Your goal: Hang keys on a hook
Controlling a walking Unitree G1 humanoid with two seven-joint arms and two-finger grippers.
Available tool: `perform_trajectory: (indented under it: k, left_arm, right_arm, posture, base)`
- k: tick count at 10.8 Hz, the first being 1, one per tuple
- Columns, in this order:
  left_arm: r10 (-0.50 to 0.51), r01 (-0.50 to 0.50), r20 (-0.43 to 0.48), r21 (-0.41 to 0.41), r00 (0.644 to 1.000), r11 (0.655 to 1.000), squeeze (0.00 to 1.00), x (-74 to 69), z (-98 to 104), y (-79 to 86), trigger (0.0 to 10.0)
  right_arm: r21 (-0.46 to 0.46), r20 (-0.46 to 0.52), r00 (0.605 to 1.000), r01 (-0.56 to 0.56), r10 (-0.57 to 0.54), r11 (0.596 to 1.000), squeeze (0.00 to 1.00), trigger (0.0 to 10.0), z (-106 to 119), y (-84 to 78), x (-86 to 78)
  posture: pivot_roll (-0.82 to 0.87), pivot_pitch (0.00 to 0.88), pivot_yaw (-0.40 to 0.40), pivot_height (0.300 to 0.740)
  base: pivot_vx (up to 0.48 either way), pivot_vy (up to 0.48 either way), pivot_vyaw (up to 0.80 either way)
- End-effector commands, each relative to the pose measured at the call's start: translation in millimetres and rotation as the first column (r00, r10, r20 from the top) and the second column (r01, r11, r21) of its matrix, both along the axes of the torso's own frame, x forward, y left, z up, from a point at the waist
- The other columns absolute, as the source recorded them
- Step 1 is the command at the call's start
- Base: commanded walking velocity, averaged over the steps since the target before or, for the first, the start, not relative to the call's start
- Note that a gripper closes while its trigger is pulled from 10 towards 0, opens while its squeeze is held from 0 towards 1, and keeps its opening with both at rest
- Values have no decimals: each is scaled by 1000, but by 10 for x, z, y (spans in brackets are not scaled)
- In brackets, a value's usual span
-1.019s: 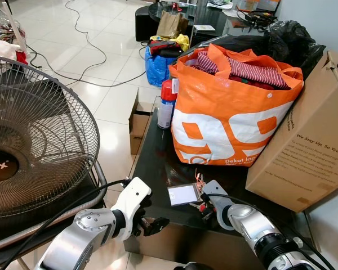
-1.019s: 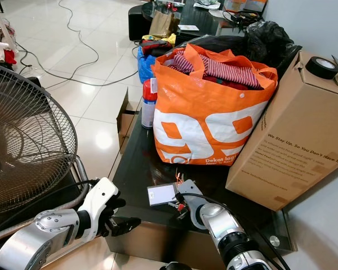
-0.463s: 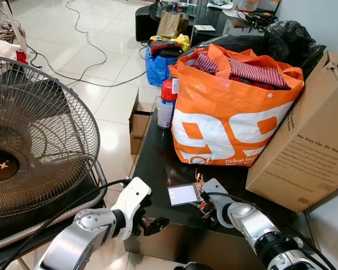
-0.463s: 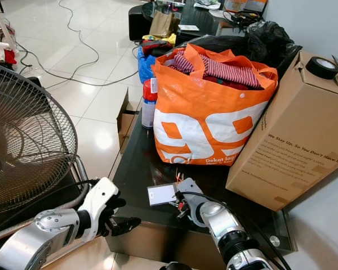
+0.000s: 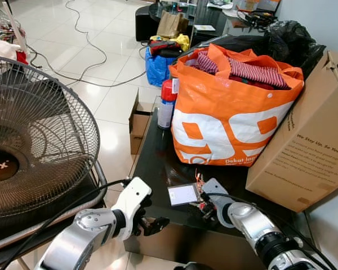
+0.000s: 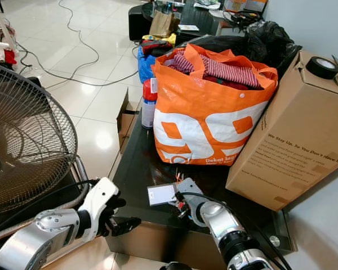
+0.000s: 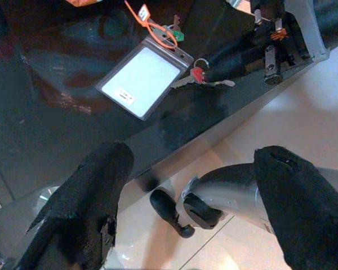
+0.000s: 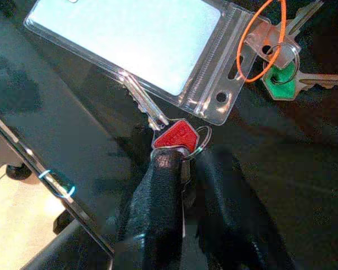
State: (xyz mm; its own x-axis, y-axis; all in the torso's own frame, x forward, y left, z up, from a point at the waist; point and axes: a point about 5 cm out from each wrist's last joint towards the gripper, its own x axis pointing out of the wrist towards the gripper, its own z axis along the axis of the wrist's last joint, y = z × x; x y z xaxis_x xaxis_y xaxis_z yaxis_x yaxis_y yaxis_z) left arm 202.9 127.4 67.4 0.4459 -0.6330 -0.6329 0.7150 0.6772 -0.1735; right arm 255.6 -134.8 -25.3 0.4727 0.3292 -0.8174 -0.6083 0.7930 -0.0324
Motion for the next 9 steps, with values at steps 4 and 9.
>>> perform_trajectory:
  k: [4,9]
  left_arm:
    - [-11,11,7,-1,1000,1000,0,11,16,-31,10000]
    - [-12,12,9,0,1000,1000,0,17,23,-29,10000]
  right_arm:
    - [-23,17,1000,10,-10,1000,0,10000,-6,-27,18]
    - [24,28,998,62,-63,998,0,8667,6,19,56]
  posture:
    - [-157,0,-127,740]
    - [-156,0,-126,740]
  base:
    - [0,0,0]
    - [0,0,0]
